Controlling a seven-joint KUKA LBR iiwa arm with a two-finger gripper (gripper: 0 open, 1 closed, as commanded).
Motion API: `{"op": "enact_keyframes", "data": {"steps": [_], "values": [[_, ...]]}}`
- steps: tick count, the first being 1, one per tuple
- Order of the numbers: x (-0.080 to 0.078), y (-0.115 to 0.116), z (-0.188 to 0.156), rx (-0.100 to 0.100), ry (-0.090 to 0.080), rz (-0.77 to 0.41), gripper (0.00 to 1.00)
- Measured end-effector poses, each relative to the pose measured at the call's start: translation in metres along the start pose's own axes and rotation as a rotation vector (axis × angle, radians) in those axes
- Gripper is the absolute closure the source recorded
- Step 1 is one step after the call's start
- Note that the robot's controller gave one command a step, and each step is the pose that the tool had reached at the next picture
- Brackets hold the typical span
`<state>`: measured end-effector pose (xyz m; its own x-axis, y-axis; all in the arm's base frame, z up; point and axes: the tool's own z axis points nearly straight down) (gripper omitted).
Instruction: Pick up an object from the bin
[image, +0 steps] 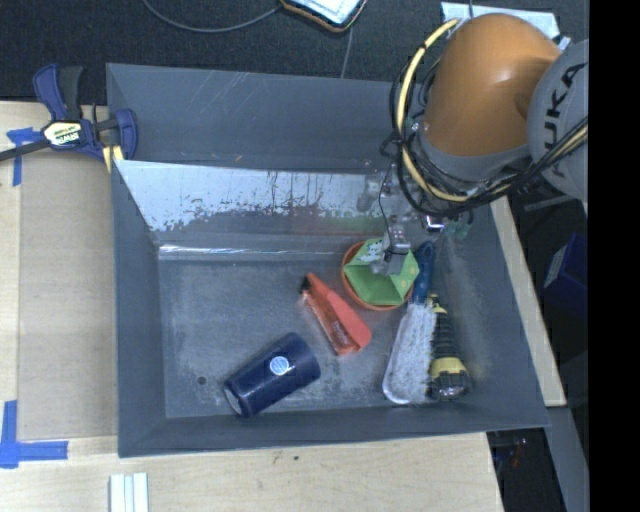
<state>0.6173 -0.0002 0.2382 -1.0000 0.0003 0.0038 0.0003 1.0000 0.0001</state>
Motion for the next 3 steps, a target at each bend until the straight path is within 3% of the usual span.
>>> {"op": "enact_keyframes", "data": {"steps": [1,2,3], "values": [[-0.001,0.0,-0.005,0.0,-0.008,0.0,0.0],[-0.01,-0.033,0.123,0.0,-0.013,0.015,0.0],[-0.01,-0.042,0.087,-0.002,-0.02,0.112,0.0]]}}
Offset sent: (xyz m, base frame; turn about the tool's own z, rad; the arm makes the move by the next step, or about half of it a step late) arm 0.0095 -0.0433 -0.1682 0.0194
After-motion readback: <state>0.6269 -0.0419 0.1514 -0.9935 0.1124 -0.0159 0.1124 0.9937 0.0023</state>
